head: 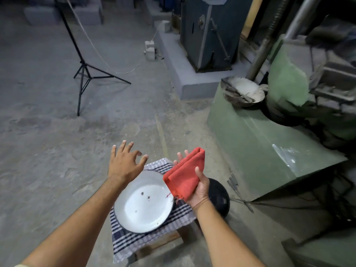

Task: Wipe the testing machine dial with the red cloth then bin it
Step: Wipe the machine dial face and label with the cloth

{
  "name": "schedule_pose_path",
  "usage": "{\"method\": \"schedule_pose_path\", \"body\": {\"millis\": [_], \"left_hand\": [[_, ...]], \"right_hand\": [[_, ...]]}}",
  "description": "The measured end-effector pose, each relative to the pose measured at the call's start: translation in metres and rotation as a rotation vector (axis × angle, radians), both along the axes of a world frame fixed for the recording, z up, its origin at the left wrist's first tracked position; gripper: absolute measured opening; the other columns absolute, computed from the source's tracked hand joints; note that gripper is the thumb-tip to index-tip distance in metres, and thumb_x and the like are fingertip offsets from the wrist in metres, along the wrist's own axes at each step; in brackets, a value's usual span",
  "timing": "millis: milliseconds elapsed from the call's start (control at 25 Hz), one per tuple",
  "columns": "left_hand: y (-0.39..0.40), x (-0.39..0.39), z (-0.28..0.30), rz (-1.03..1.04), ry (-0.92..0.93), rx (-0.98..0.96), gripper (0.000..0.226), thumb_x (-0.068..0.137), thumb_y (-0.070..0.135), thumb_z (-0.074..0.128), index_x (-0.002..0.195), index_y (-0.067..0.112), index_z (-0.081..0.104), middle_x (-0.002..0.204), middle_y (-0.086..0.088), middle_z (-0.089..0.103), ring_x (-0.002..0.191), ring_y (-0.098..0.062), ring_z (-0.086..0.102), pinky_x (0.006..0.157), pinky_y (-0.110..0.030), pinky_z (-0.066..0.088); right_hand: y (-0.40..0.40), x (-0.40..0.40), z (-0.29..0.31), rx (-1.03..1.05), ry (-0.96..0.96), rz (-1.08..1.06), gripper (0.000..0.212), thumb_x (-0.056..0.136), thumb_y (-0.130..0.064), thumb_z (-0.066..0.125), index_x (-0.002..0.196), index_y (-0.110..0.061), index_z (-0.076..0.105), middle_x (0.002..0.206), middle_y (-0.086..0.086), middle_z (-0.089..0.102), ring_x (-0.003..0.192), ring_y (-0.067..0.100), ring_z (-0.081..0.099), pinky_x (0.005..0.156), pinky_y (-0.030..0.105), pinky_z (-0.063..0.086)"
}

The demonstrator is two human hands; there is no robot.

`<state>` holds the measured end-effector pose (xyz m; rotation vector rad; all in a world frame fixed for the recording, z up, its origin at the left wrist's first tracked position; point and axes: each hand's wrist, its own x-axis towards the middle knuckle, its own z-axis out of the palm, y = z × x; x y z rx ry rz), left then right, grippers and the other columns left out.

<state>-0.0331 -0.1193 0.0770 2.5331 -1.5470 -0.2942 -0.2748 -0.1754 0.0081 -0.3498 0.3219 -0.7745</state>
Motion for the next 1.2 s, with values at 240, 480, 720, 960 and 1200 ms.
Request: {"method": "schedule_pose_path", "body": {"millis": [240,480,720,960,1200], "left_hand": [[-0.060,-0.073,0.068,-0.186,-0.087,-0.085,0.052,0.105,0.065,0.046,0.132,0.034,0.078,0.174,-0.006,0.041,0.169,-0.026,0.020,0.137,-0.050,0.002],[-0.107,-0.192,0.136,-0.421,-0.169,-0.153,0.051,0.105,0.063,0.046,0.135,0.033,0.076,0.174,-0.006,0.041,0.168,-0.027,0.021,0.137,-0.051,0.000],[-0.123,-0.319,0.183,-0.586,-0.189,-0.177,0.056,0.105,0.065,0.044,0.140,0.032,0.072,0.175,-0.005,0.040,0.169,-0.026,0.018,0.137,-0.051,-0.003],[-0.122,-0.479,0.234,-0.751,-0.174,-0.291,0.109,0.083,0.082,0.001,0.171,0.026,0.034,0.182,-0.003,0.022,0.170,-0.024,0.012,0.137,-0.047,-0.002],[-0.111,-0.662,0.289,-0.917,-0.098,-0.415,0.106,0.084,0.082,-0.002,0.176,0.029,0.010,0.184,0.001,0.009,0.171,-0.022,0.004,0.138,-0.046,-0.003]], "right_hand": [[-0.040,-0.096,0.088,-0.001,0.060,-0.104,0.050,0.092,-0.053,0.075,0.127,-0.018,0.073,0.165,0.015,0.049,0.152,0.036,0.047,0.128,0.058,0.030],[-0.043,-0.219,0.143,-0.211,0.008,-0.320,0.083,0.098,-0.026,0.067,0.169,-0.014,0.027,0.175,0.019,0.028,0.161,0.037,0.029,0.130,0.058,0.023],[-0.032,-0.347,0.201,-0.250,-0.017,-0.469,0.104,0.096,-0.084,0.044,0.167,-0.009,0.032,0.174,0.021,0.029,0.162,0.034,0.028,0.131,0.058,0.022],[-0.008,-0.488,0.256,-0.271,-0.019,-0.664,0.111,0.092,-0.090,0.038,0.166,-0.007,0.033,0.170,0.023,0.038,0.158,0.035,0.038,0.124,0.059,0.037],[0.036,-0.661,0.316,-0.323,0.026,-0.878,0.109,0.092,-0.089,0.038,0.165,-0.007,0.034,0.167,0.022,0.043,0.156,0.035,0.041,0.130,0.058,0.027]]}}
